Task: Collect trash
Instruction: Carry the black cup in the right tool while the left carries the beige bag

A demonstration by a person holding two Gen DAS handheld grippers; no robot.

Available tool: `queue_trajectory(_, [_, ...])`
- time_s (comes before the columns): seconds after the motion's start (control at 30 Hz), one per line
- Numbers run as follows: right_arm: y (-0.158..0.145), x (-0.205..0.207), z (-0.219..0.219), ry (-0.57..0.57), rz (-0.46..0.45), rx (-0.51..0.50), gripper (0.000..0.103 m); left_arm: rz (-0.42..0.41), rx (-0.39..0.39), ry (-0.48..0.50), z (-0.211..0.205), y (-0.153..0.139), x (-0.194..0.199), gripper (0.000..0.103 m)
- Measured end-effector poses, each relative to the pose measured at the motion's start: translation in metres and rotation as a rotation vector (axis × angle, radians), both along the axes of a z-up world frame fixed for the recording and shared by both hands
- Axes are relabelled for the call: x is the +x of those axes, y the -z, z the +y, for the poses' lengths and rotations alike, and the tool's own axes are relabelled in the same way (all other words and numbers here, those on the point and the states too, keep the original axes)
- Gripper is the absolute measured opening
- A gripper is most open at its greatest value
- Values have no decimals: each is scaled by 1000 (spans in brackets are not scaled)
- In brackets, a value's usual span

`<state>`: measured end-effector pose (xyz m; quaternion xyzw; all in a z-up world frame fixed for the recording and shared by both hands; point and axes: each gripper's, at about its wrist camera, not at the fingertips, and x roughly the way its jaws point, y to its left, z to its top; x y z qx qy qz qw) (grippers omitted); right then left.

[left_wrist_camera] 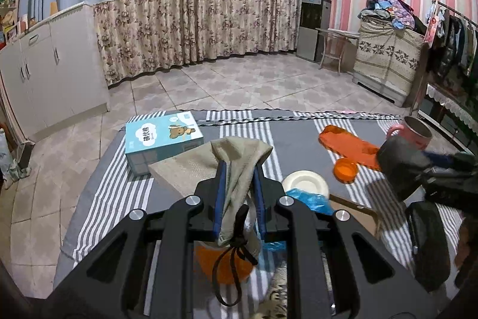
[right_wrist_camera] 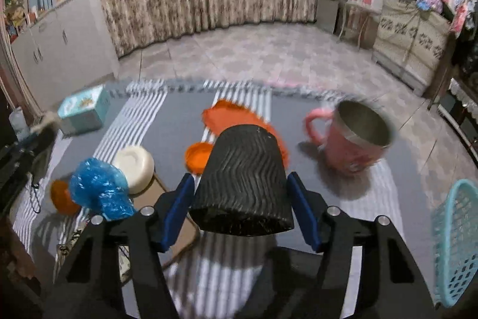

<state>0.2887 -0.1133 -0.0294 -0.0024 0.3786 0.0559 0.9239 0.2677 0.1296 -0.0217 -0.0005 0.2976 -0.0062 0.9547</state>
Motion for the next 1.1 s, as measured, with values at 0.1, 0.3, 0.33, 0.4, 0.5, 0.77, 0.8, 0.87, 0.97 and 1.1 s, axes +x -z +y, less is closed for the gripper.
queue_trajectory(0.1, [-24, -23, -31, 35, -65, -7, 64, -17, 8, 21, -13, -10, -7, 16])
queue_trajectory(0.3, [-43, -73, -118, 156, -108, -38, 64, -50, -5, 89, -60, -28, -22, 16])
queue_trajectory(0.33, [-42, -84, -138, 191, -108, -62, 64, -51, -5, 107, -72, -29, -24, 16])
queue_trajectory(0.4, [-41, -101, -171, 247, -104, -88, 64, -53, -5, 148, -99, -30, -29, 16])
queue_trajectory(0.5, [-39, -123, -220, 345, -110, -91, 64, -55, -2, 219, -143, -29, -37, 16])
queue_trajectory(0.77, [-27, -146, -315, 514, -128, -72, 64, -39, -9, 397, -266, -23, -54, 16])
queue_trajectory(0.8, [-25, -147, -324, 530, -126, -67, 64, -40, -14, 412, -277, -23, -56, 16])
queue_trajectory(0.87, [-21, -151, -344, 546, -117, -33, 64, -34, -27, 446, -299, -22, -58, 16])
queue_trajectory(0.97, [-16, -153, -365, 566, -110, -15, 64, -23, -58, 499, -335, -20, -60, 16])
queue_trajectory(1.1, [-10, -157, -383, 587, -101, 4, 64, -15, -66, 551, -373, -16, -66, 16])
